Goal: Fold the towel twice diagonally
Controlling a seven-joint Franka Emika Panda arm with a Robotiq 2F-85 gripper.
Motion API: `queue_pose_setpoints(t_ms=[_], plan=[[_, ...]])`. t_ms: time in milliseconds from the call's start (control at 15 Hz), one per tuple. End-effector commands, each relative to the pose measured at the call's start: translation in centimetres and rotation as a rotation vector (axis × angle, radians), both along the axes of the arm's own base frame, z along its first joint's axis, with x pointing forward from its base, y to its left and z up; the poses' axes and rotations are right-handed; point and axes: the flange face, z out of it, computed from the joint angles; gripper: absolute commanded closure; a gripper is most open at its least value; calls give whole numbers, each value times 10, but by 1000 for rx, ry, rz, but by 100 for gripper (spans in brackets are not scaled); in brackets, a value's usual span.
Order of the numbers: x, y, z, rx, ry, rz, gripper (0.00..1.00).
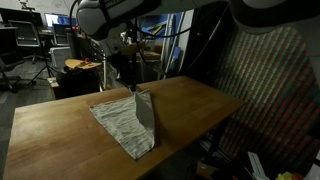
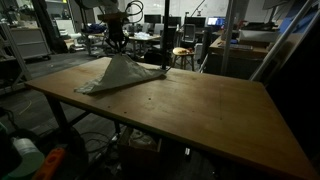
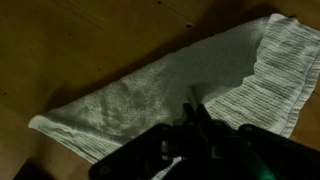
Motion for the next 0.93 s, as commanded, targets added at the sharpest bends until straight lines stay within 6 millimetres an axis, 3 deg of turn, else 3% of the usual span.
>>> queue_pose_setpoints(t_ms=[0,533,867], plan=[[14,18,0,-29,15,26,98],[23,54,-21,-64,56,67,98],[28,58,-22,-23,71,56,98]])
